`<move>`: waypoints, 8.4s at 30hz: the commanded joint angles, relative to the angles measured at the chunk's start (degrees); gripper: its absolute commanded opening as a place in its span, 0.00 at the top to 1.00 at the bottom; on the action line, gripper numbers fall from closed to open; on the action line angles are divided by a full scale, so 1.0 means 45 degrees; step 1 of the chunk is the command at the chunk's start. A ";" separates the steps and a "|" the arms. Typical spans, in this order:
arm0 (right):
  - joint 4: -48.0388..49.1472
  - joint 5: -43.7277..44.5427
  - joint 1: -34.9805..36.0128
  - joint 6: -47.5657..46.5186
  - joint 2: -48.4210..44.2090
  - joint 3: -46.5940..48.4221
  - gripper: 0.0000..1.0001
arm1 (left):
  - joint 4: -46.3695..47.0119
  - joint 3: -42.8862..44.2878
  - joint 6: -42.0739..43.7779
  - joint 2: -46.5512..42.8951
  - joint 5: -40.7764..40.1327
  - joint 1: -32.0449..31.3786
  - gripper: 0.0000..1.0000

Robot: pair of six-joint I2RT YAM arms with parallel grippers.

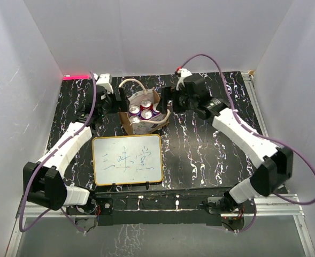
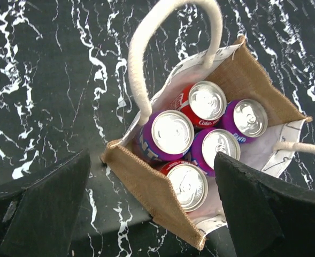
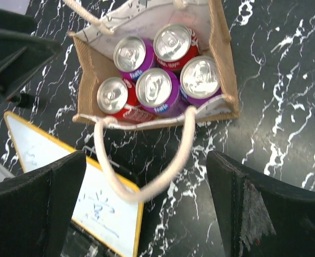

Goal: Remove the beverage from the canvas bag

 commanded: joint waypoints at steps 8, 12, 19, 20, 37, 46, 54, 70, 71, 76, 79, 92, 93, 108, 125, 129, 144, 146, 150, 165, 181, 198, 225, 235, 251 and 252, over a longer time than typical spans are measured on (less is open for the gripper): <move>-0.0155 0.3187 0.1576 -0.1097 0.4479 0.4978 0.13 | 0.0893 0.0666 0.0298 0.1144 0.0868 0.0510 0.24; -0.0647 0.3998 0.1842 -0.1203 0.6262 0.6657 0.20 | 0.0866 0.0792 0.0021 0.1691 0.1358 0.1136 0.34; -0.1757 0.5564 0.1925 0.0225 0.9018 0.9025 0.26 | 0.0802 0.1118 -0.0352 0.2226 0.2943 0.1711 0.41; -0.1922 0.5994 0.1928 0.0621 0.9278 0.9240 0.26 | 0.0891 0.1088 -0.0401 0.2212 0.3065 0.1746 0.41; -0.1593 0.7501 0.2189 0.1242 1.1308 1.0116 0.26 | 0.1009 0.1292 -0.0782 0.2769 0.4508 0.1994 0.49; -0.2111 0.8222 0.2353 0.0980 1.1799 1.0374 0.28 | 0.0951 0.1329 -0.0782 0.2899 0.4538 0.2028 0.49; -0.2150 0.7999 0.2344 0.0847 1.1290 1.1089 0.26 | 0.0964 0.1418 -0.0897 0.3073 0.4755 0.2129 0.49; -0.1663 0.7419 0.2359 0.0888 1.0708 1.0966 0.21 | 0.1049 0.1309 -0.0859 0.2885 0.4711 0.2149 0.50; -0.1803 0.7698 0.2346 0.0887 1.0878 1.1062 0.21 | 0.1049 0.1309 -0.0860 0.2895 0.4732 0.2155 0.50; -0.2558 0.8599 0.2350 0.0694 1.1645 1.1492 0.31 | 0.1041 0.1304 -0.0855 0.2905 0.4677 0.2150 0.50; -0.2816 0.8580 0.2359 0.0745 1.1794 1.1443 0.34 | 0.0996 0.1324 -0.0822 0.2888 0.4662 0.2150 0.50; -0.3071 0.7817 0.2374 0.0401 1.1663 1.1099 0.25 | 0.1010 0.1298 -0.0860 0.2974 0.4668 0.2170 0.51; -0.3049 0.7730 0.2363 0.0335 1.1627 1.1247 0.24 | 0.1027 0.1308 -0.0877 0.2991 0.4685 0.2165 0.51; -0.2313 0.7087 0.2381 -0.0149 1.1068 1.1478 0.26 | 0.1010 0.1346 -0.0933 0.3150 0.4796 0.2154 0.52; -0.3301 0.7394 0.2371 -0.1159 1.1434 1.0344 0.29 | 0.0942 0.1358 -0.0899 0.3102 0.4728 0.2165 0.52; -0.3699 0.7215 0.2250 -0.1441 1.1596 1.0495 0.26 | 0.0922 0.1348 -0.0899 0.3067 0.4708 0.2159 0.52; -0.3708 0.6361 0.2005 -0.1976 1.2930 1.1179 0.23 | 0.0887 0.1377 -0.0860 0.3157 0.4636 0.2171 0.52; -0.3654 0.6499 0.1981 -0.2070 1.3111 1.1180 0.23 | 0.0883 0.1386 -0.0860 0.3191 0.4637 0.2172 0.52; -0.3717 0.6393 0.1997 -0.2082 1.3339 1.1552 0.27 | 0.0856 0.1407 -0.0860 0.3198 0.4637 0.2171 0.52; -0.1259 0.6424 0.2218 -0.1898 1.0107 1.2460 0.57 | 0.0854 0.1408 -0.0900 0.3259 0.4662 0.2228 0.52; 0.1076 0.7122 0.2192 -0.0903 0.5074 0.8028 0.80 | 0.0835 0.1408 -0.0899 0.3184 0.4668 0.2228 0.52; 0.4164 1.3097 0.1770 -0.4059 -0.3763 -0.2025 0.91 | 0.0796 0.1407 -0.0987 0.3100 0.4754 0.2229 0.52; 0.3737 0.9296 -0.3231 -0.0029 -0.2645 -0.5838 0.93 | 0.0639 0.1212 -0.0938 0.2691 0.4595 0.2209 0.51; 0.3908 0.8941 -0.4087 0.0040 -0.0613 -0.4578 0.93 | 0.0608 0.1264 -0.0938 0.2770 0.4620 0.2211 0.51; 0.4277 0.8826 -0.4107 -0.0439 0.1329 -0.3849 0.93 | 0.0564 0.1362 -0.0899 0.2802 0.4586 0.2228 0.50; 0.4279 0.8738 -0.4119 -0.0375 0.1395 -0.3854 0.93 | 0.0551 0.1377 -0.0899 0.2823 0.4599 0.2226 0.51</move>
